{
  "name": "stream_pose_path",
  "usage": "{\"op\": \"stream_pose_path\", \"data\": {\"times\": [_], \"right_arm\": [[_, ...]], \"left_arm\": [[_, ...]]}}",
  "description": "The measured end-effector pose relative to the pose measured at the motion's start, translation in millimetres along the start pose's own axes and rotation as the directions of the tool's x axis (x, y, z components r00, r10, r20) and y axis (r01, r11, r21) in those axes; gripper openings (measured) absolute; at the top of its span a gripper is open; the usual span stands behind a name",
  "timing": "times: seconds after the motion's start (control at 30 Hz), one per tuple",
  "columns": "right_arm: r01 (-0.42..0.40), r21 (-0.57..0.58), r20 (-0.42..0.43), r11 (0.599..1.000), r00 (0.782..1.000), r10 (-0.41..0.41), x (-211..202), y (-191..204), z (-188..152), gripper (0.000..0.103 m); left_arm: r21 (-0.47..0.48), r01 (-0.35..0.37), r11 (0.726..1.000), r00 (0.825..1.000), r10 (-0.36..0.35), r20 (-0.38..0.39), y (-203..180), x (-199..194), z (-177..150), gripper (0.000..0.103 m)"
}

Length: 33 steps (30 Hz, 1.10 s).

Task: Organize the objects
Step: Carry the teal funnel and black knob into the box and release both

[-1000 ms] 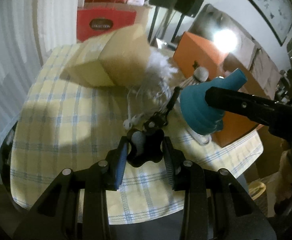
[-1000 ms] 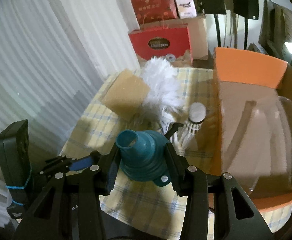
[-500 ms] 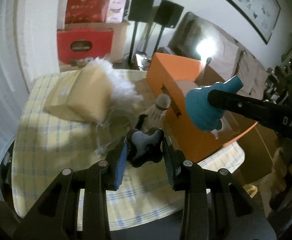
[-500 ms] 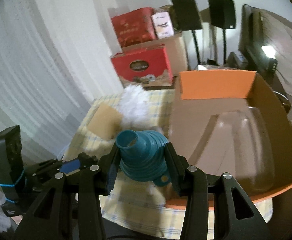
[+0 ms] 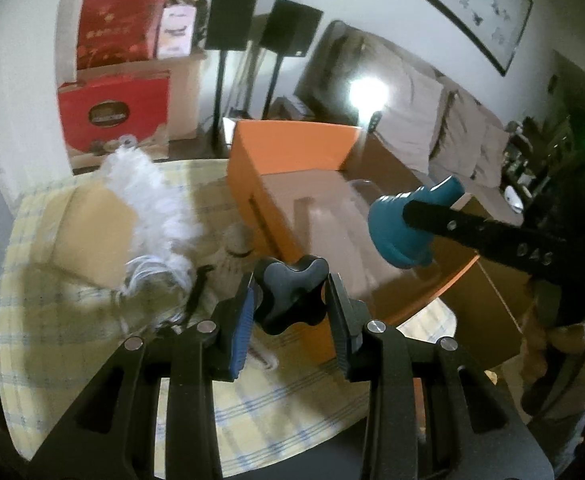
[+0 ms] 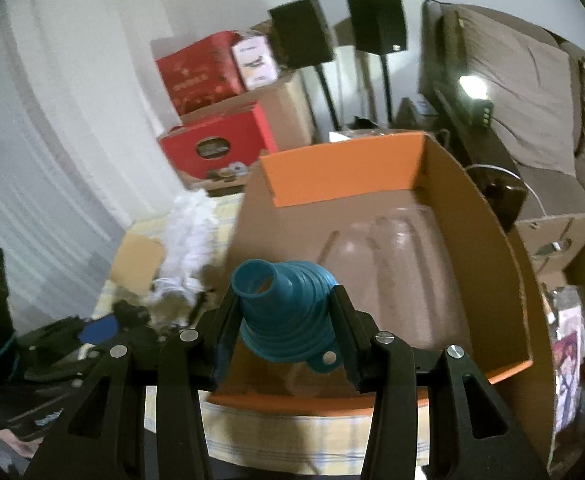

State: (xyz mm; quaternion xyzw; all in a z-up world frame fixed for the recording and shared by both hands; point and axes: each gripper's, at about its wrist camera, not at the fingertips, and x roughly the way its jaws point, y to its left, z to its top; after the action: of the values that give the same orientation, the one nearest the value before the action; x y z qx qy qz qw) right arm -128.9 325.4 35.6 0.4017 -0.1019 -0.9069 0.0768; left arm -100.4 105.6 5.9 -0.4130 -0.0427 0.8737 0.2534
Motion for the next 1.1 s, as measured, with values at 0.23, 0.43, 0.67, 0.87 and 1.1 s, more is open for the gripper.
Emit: {"op": "stream_pose_path", "data": {"times": [0.23,0.43,0.67,0.87,1.1], "right_arm": [[0.082,0.026,-0.034,0.996,0.996,-0.081,11.2,-31.5,-4.3,0.045],[0.099,0.057,-0.076,0.993,0.993,-0.095,31.6,-54.5,-6.9,0.045],[0.120,0.071,-0.106,0.990,0.988,-0.112,48.6,-67.6,-11.4,0.045],[0.135,0.093,-0.115,0.986,0.986,-0.124,52.5,-77.5,-12.3,0.047],[0.142,0.113,-0.108,0.983,0.986,-0.130,48.1,-85.4,-12.1,0.054]], "left_arm": [[0.018,0.032,0.999,0.999,-0.031,-0.008,-21.3,11.6,13.2,0.032],[0.035,0.042,0.999,0.999,-0.041,-0.024,-36.6,24.8,22.3,0.032],[0.029,0.055,0.998,0.997,-0.053,-0.063,-44.5,45.3,30.0,0.032],[0.060,0.064,0.996,0.993,-0.058,-0.104,-61.5,62.4,32.8,0.032],[0.119,0.080,0.990,0.985,-0.061,-0.161,-84.8,81.8,27.4,0.032]]}}
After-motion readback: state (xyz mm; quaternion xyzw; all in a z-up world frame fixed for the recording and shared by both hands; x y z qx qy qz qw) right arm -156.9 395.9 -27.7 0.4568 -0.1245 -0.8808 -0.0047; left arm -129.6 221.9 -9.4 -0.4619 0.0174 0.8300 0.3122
